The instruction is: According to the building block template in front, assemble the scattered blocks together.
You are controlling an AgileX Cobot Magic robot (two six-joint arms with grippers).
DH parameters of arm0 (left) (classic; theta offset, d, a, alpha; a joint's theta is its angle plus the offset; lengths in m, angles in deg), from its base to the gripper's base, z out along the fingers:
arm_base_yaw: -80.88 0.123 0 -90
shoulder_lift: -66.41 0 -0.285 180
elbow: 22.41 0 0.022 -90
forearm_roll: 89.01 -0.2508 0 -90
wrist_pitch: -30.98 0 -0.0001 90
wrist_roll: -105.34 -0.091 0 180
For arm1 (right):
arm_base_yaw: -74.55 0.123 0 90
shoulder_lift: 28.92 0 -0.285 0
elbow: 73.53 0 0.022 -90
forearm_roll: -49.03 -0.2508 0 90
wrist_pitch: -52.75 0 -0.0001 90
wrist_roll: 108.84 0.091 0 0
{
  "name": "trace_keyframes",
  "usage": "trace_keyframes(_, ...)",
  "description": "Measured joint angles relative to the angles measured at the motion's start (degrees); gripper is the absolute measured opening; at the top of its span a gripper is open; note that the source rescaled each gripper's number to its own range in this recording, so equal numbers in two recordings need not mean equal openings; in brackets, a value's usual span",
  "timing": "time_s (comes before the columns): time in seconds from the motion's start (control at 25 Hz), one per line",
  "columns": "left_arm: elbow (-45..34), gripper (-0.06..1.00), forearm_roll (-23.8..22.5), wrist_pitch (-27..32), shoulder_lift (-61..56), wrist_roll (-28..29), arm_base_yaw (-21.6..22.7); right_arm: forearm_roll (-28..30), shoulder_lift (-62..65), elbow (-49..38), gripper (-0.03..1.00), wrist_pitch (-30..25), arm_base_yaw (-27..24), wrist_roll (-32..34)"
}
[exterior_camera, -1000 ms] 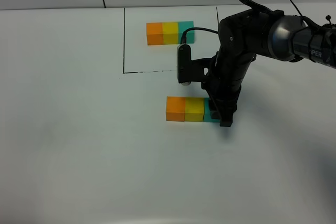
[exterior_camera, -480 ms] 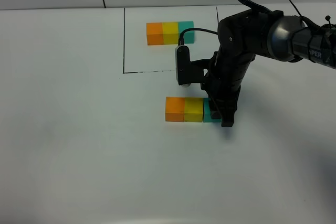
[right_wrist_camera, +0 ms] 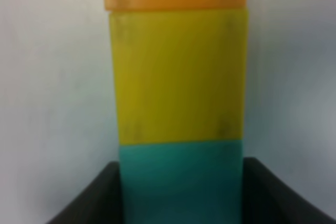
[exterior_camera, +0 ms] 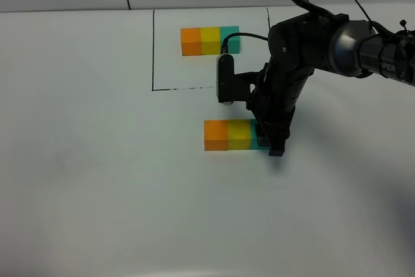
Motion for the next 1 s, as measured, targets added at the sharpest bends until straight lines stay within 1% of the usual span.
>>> trace_keyframes(0.04, 0.00, 0.98, 0.00, 0.00, 0.00, 0.00, 0.00, 0.00, -0.30, 0.00, 0.12, 0.50, 0.06, 0.45)
trace_keyframes(0.16, 0.00, 0.98, 0.00, 0.00, 0.00, 0.00, 0.00, 0.00, -0.66, 0.00, 0.28, 1.33, 0.06, 2.00)
trace_keyframes(0.32, 0.00, 0.98, 0.00, 0.00, 0.00, 0.00, 0.00, 0.13, -0.58, 0.00, 0.56, 1.38, 0.06, 3.46)
trace_keyframes(0.4, 0.00, 0.98, 0.00, 0.00, 0.00, 0.00, 0.00, 0.90, -0.04, 0.00, 0.70, 0.98, 0.06, 4.37)
trace_keyframes(0.52, 0.00, 0.98, 0.00, 0.00, 0.00, 0.00, 0.00, 2.86, 2.54, -0.06, 0.85, -1.21, 0.06, 6.75)
trace_keyframes(0.56, 0.00, 0.98, 0.00, 0.00, 0.00, 0.00, 0.00, 3.35, 3.61, -0.06, 0.88, -1.94, 0.00, 8.06)
trace_keyframes(0.64, 0.00, 0.98, 0.00, 0.00, 0.00, 0.00, 0.00, 3.92, 6.24, -0.06, 0.90, -2.72, -0.55, 11.25)
trace_keyframes(0.8, 0.00, 0.98, 0.00, 0.00, 0.00, 0.00, 0.00, 4.16, 11.40, -2.37, 0.91, -2.21, -3.65, 20.60)
trace_keyframes(0.92, 0.00, 0.98, 0.00, 0.00, 0.00, 0.00, 0.00, 4.11, 16.02, -7.58, 0.91, 1.36, -7.04, 29.71)
trace_keyframes(1.0, 0.00, 0.98, 0.00, 0.00, 0.00, 0.00, 0.00, 3.35, 19.48, -12.68, 0.91, 5.94, -9.75, 37.74)
